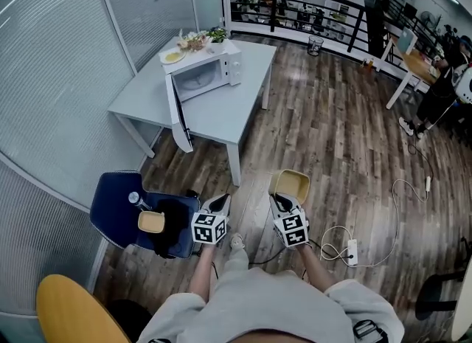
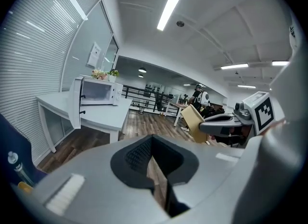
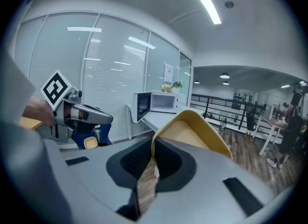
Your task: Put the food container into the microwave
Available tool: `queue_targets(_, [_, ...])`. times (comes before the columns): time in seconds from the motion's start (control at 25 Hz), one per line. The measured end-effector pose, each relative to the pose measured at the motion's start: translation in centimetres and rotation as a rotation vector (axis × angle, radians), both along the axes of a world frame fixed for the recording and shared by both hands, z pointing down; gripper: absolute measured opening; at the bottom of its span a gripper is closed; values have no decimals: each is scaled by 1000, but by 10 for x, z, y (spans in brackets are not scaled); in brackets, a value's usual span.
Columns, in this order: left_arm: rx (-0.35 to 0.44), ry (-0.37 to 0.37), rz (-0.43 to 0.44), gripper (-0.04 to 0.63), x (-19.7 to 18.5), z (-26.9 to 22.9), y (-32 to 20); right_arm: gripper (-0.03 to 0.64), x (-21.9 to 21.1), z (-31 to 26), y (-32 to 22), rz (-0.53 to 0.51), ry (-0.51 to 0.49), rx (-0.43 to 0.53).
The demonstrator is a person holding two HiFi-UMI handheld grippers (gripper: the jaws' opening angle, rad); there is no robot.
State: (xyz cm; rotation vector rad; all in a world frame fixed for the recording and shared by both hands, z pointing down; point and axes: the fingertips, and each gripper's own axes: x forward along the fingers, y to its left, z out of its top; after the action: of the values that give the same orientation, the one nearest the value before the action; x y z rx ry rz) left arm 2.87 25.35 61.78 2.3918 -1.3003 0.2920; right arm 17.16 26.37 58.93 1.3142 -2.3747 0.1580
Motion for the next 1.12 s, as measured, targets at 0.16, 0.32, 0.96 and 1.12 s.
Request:
queue_targets(0.16, [5, 8, 20, 11, -6, -3, -48, 29, -10, -1, -42, 8, 7, 1])
queue_targets(0.32, [19, 18, 39, 11, -11, -10, -94, 30, -19, -7, -83, 22, 16, 8])
queue_targets(0.96, [30, 23, 107, 11, -40, -9, -229, 29, -52, -4, -212, 82, 20, 21])
queue_targets(1.12, [32, 13, 112, 11, -49, -5, -249, 29, -62, 0, -230, 85, 19, 19])
